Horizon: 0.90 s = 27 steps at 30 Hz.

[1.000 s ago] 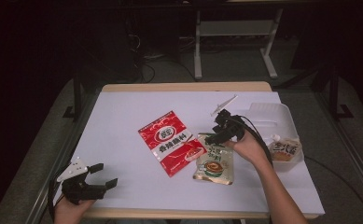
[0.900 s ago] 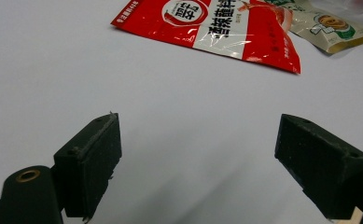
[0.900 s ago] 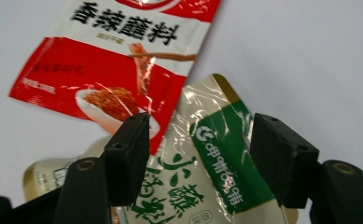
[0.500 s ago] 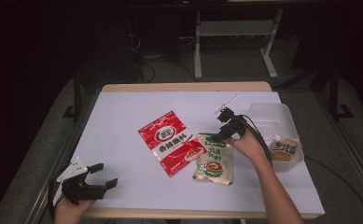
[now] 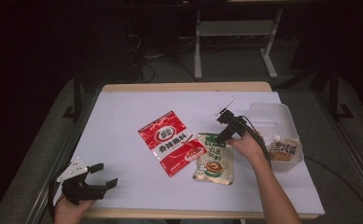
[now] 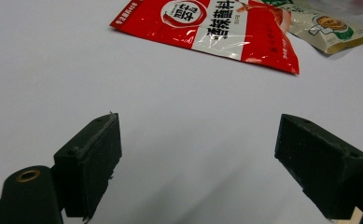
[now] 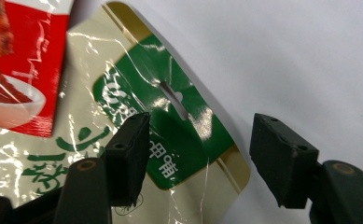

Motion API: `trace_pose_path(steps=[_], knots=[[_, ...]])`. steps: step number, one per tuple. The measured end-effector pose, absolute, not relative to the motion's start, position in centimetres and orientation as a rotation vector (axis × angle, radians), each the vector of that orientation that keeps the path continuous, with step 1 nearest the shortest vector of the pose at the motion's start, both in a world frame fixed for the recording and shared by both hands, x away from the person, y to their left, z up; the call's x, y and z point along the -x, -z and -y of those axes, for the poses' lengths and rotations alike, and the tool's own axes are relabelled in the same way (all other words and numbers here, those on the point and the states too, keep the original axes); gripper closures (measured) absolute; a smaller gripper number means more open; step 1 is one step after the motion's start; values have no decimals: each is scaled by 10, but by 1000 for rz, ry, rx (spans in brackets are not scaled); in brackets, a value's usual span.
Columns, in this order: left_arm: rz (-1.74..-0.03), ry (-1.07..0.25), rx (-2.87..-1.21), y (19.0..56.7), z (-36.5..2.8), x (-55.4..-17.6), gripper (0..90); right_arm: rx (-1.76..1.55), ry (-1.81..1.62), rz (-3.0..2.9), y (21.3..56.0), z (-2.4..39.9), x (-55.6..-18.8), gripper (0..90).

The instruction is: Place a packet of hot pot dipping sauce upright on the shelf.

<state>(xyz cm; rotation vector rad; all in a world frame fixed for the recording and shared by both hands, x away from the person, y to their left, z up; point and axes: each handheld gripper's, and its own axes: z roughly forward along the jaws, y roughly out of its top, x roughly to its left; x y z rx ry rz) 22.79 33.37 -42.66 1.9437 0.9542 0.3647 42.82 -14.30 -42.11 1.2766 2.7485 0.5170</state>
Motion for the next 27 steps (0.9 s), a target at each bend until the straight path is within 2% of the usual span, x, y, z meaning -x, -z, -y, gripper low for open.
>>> trace_pose_path(steps=[5,10,18,24,27], knots=[[-956,-364,-1942,427,-334,-228,145,-1295,-485,-2751,425,143,-431,412],[-952,-365,-1937,427,-332,-228,145,-1258,-453,-2740,424,140,-428,482],[-939,-367,-1952,427,-328,-227,145,-1263,-505,-2712,424,138,-422,641],[-941,-367,-1952,427,-329,-227,145,-1241,-503,-2757,423,134,-422,821],[-943,-366,-1952,426,-329,-227,145,-1237,-528,-2766,424,134,-421,851]])
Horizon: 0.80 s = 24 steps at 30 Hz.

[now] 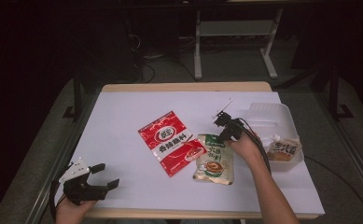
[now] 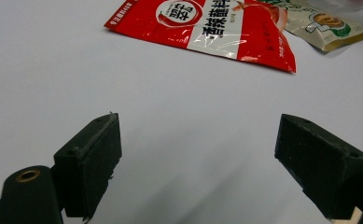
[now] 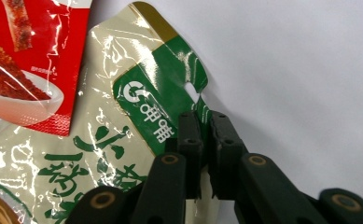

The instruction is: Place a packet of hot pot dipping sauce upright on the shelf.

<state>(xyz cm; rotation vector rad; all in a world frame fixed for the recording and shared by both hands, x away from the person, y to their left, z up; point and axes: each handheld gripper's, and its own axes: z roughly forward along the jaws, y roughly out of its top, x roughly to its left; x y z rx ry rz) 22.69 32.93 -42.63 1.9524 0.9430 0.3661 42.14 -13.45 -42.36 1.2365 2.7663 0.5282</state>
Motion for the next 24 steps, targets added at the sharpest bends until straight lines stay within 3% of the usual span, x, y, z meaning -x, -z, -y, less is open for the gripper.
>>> trace_pose_path(steps=[24], knots=[[-955,-367,-1949,427,-330,-228,144,-1095,-682,-2741,378,135,-403,869]])
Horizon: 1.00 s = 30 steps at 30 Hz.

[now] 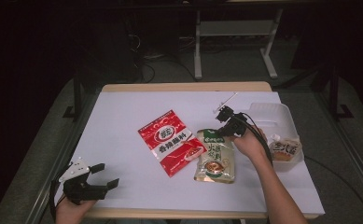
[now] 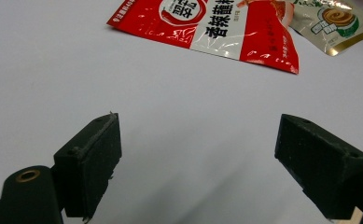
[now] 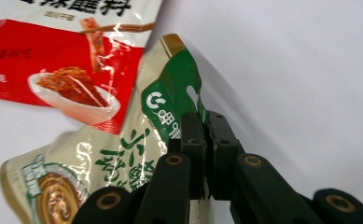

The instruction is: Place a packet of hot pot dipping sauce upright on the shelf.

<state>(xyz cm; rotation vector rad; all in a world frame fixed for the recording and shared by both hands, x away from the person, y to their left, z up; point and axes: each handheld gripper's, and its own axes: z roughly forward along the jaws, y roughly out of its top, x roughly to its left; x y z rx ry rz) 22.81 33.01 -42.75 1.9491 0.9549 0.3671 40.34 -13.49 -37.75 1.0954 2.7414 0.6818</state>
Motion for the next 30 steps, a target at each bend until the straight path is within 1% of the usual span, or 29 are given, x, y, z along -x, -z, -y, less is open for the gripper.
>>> trace_pose_path(steps=[5,20,25,30], knots=[[-952,-371,-1954,427,-331,-228,145,-1040,-669,-2748,368,129,-400,871],[-965,-369,-1946,428,-331,-228,144,-990,-738,-2723,346,135,-388,873],[-964,-368,-1938,428,-329,-228,144,-919,-711,-2705,337,128,-381,873],[-969,-369,-1945,427,-331,-227,144,-922,-746,-2702,330,132,-379,875]])
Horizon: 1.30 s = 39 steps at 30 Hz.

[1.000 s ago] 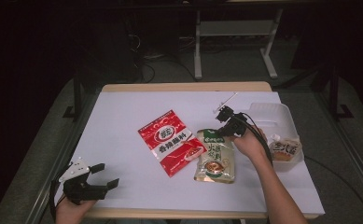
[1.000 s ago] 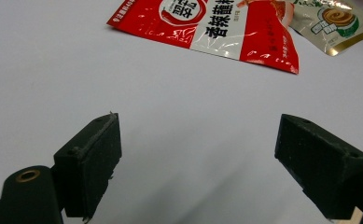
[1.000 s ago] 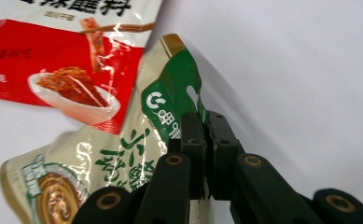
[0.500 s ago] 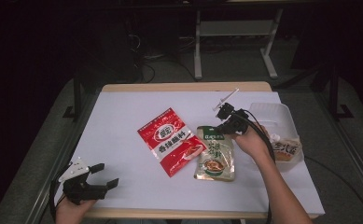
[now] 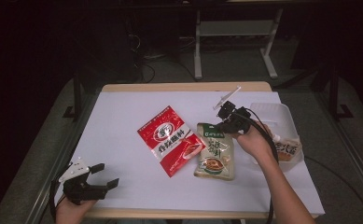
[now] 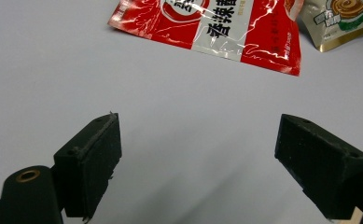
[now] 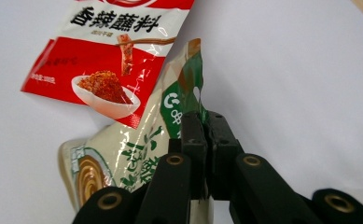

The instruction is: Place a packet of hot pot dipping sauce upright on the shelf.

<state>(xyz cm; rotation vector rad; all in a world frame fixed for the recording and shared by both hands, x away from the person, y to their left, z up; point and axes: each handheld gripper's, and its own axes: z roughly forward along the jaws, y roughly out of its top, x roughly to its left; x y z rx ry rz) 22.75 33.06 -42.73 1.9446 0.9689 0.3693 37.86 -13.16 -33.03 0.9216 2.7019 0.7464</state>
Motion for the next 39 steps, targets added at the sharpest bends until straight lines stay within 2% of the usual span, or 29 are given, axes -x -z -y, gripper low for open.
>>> trace_pose_path(steps=[20,39], knots=[[-975,-371,-1941,428,-330,-228,144,-884,-959,-2671,295,163,-368,877],[-1018,-366,-1914,433,-336,-235,144,-781,-997,-2730,273,182,-392,879]])
